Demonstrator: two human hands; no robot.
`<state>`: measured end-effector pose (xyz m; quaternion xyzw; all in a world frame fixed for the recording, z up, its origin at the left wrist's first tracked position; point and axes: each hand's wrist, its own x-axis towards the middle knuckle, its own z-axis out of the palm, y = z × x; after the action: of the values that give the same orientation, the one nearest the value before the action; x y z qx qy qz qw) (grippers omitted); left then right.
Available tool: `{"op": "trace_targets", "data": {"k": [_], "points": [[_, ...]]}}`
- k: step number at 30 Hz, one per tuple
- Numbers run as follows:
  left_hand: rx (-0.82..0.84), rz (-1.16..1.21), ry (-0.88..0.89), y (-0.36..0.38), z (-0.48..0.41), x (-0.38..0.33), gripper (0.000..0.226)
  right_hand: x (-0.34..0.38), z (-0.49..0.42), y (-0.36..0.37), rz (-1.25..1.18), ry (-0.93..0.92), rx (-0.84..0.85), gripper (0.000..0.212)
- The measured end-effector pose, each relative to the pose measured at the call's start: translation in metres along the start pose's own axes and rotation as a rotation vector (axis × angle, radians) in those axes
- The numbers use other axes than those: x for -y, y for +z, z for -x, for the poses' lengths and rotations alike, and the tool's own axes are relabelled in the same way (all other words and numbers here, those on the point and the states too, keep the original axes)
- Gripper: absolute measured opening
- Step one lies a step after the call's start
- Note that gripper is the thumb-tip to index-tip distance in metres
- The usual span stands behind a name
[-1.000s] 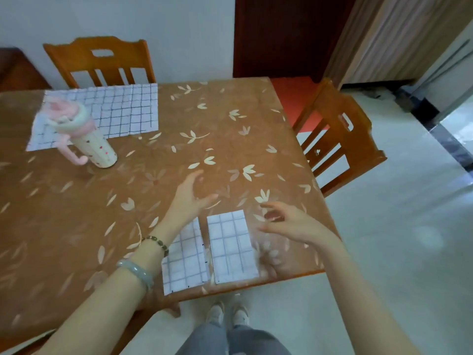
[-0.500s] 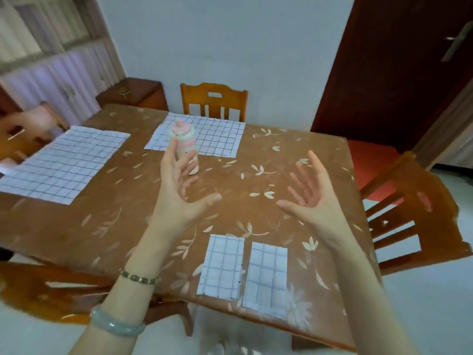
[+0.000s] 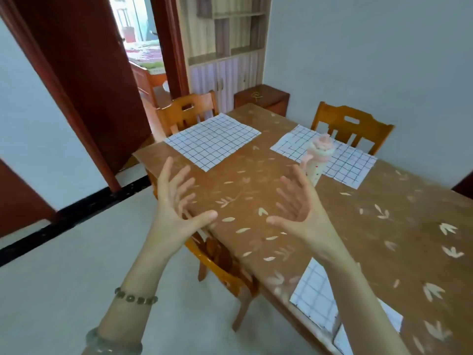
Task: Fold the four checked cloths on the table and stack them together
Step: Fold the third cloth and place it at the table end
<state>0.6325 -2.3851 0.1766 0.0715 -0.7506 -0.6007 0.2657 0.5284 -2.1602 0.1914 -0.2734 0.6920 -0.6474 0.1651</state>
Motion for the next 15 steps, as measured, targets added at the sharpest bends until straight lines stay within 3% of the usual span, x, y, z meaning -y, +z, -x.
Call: {"op": "trace_targets", "data": {"k": [15], "points": [[-0.204, -0.048, -0.116, -0.289, 0.040, 0.051, 0.124, -0.001, -0.080, 0.302, -0.043, 0.042, 0.189, 0.100]]}}
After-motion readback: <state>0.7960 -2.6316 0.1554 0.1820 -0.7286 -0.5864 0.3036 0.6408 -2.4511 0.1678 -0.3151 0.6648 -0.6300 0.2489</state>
